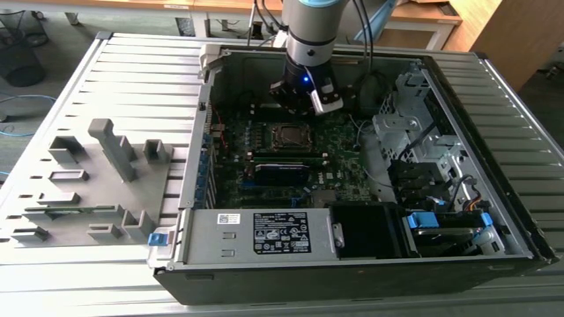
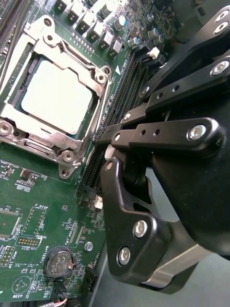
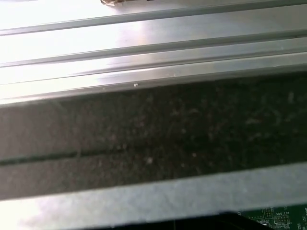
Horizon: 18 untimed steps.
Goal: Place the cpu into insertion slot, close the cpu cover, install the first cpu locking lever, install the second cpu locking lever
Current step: 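Install the first cpu locking lever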
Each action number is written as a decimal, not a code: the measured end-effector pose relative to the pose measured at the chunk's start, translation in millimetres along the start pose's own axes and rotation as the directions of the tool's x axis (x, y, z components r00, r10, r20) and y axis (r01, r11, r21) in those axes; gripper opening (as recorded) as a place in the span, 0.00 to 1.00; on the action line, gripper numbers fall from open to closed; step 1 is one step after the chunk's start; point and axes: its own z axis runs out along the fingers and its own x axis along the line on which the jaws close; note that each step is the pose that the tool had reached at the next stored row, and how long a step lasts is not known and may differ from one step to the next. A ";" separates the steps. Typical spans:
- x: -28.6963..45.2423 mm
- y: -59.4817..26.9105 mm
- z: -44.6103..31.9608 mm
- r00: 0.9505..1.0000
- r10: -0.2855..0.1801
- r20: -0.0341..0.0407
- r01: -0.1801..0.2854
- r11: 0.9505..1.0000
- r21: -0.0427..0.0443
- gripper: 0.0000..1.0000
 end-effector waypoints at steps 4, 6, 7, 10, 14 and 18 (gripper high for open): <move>0.1 -0.3 1.8 1.000 0.000 0.003 0.000 1.000 0.000 0.11; 0.1 -0.5 2.5 1.000 0.000 0.004 0.000 1.000 0.000 0.11; 0.1 -0.4 3.0 1.000 -0.001 0.005 0.001 1.000 -0.001 0.11; 0.0 -0.5 3.4 1.000 -0.001 0.007 0.001 1.000 0.000 0.11; 0.1 -0.2 1.1 1.000 -0.001 0.007 0.001 1.000 0.000 0.11; 0.0 0.5 -3.3 1.000 -0.001 0.007 0.001 1.000 0.000 0.11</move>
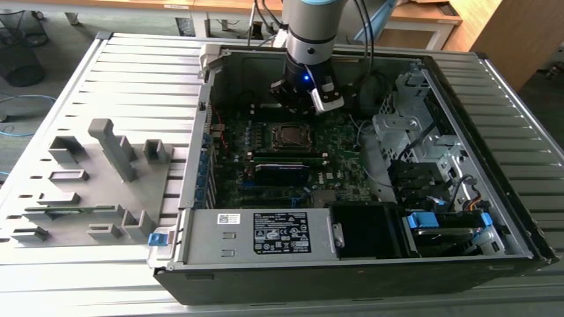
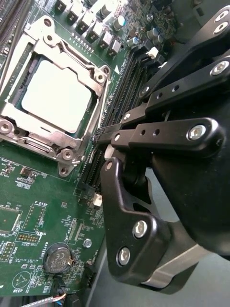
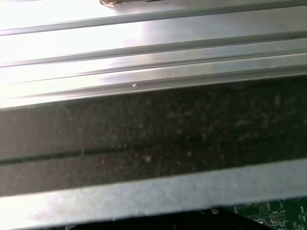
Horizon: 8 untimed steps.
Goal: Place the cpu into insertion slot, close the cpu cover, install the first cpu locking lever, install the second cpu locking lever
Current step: 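Install the first cpu locking lever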
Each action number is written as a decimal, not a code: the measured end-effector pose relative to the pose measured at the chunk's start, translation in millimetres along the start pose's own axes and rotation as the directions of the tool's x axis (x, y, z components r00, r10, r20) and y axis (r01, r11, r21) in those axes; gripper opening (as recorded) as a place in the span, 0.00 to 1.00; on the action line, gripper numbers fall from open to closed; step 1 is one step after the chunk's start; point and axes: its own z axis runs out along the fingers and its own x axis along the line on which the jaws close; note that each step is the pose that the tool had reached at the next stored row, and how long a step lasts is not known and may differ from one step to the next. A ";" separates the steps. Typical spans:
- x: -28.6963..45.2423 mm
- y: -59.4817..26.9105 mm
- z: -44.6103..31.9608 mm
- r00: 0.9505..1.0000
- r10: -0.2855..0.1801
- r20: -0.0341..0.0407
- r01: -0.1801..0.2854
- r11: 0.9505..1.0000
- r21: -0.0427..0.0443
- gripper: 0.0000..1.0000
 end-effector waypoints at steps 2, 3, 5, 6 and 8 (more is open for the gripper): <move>0.0 0.0 0.1 1.000 0.000 0.000 0.000 1.000 0.000 0.11; 0.0 -0.1 0.0 1.000 0.000 0.000 0.000 1.000 0.000 0.11; 0.0 -0.4 0.3 1.000 0.000 0.000 0.000 1.000 0.000 0.11; 0.0 -0.5 0.4 1.000 0.000 0.000 0.000 1.000 0.000 0.11; -0.1 -0.9 0.8 1.000 0.000 0.002 0.000 1.000 0.000 0.11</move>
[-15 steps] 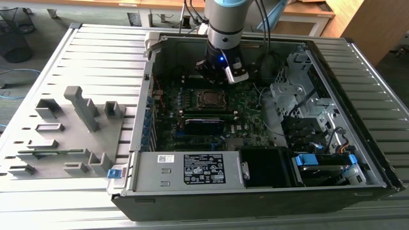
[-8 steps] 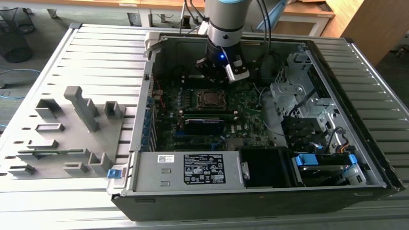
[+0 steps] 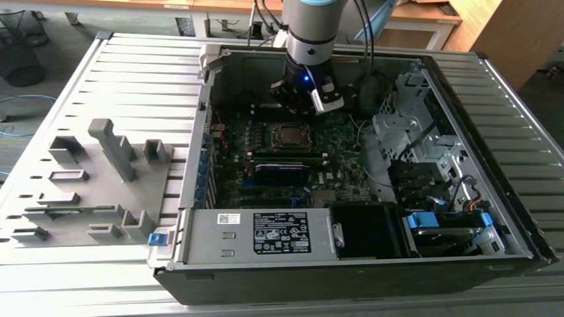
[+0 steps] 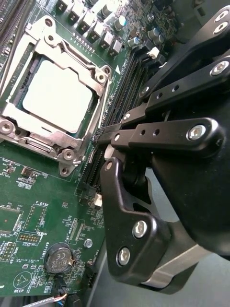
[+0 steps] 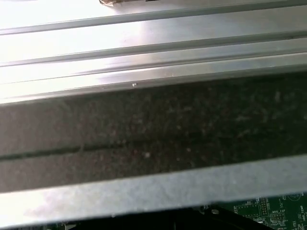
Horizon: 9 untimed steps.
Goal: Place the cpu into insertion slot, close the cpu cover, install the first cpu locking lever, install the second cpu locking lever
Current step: 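Install the first cpu locking lever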
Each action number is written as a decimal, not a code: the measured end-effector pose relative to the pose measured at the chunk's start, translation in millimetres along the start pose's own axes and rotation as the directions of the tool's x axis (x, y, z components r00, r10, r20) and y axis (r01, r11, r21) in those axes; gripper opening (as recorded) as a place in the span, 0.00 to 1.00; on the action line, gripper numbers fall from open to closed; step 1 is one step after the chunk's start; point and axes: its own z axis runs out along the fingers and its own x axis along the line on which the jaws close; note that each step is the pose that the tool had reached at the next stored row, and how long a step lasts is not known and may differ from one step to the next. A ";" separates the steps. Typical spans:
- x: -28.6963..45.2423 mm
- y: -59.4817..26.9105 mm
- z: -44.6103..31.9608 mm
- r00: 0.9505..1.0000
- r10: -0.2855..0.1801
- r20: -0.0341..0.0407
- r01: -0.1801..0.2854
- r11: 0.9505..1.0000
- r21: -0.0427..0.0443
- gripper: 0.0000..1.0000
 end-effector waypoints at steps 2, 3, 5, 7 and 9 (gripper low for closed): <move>-0.1 -0.4 0.3 1.000 0.000 0.002 0.000 1.000 0.000 0.11; -0.1 -0.6 0.5 1.000 0.000 0.002 0.000 1.000 0.000 0.11; -0.1 -0.9 1.0 1.000 -0.001 0.005 0.001 1.000 0.001 0.11; -0.1 -1.3 1.6 1.000 -0.001 0.008 0.001 1.000 0.002 0.11; -0.1 -1.5 2.2 1.000 -0.002 0.011 0.002 1.000 0.004 0.11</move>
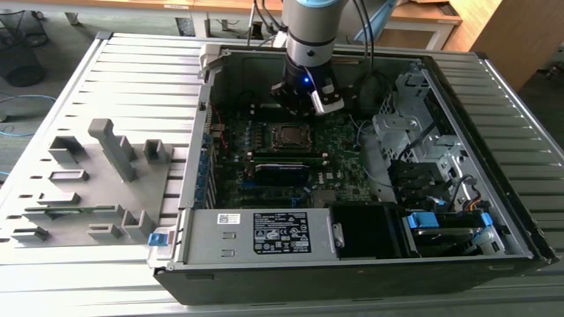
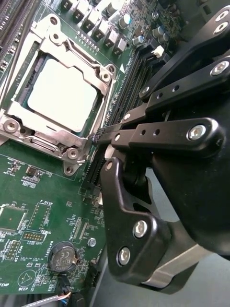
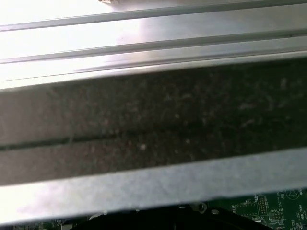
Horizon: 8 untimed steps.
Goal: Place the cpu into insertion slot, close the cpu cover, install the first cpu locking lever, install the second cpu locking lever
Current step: 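Install the first cpu locking lever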
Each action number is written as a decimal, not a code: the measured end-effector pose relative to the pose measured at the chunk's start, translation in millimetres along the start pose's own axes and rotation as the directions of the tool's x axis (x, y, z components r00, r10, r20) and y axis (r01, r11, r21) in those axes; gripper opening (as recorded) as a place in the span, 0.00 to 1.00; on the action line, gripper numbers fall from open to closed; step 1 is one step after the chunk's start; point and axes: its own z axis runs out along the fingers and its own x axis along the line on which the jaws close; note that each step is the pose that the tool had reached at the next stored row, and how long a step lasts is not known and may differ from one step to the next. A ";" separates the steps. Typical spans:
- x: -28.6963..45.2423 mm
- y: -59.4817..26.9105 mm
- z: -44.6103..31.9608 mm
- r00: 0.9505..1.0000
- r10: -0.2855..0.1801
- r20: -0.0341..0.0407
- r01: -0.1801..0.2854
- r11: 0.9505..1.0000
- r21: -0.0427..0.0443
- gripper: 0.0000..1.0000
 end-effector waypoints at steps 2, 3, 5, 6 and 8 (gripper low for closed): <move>0.0 -0.3 0.6 1.000 -0.001 0.003 0.001 1.000 0.002 0.11; 0.0 -0.4 0.9 1.000 -0.001 0.005 0.001 1.000 0.003 0.11; 0.0 -0.5 1.1 1.000 -0.001 0.008 0.001 1.000 0.004 0.11; 0.0 -0.5 1.1 1.000 -0.001 0.008 0.001 1.000 0.004 0.11; 0.0 -0.5 1.2 1.000 0.001 0.008 -0.001 1.000 0.004 0.11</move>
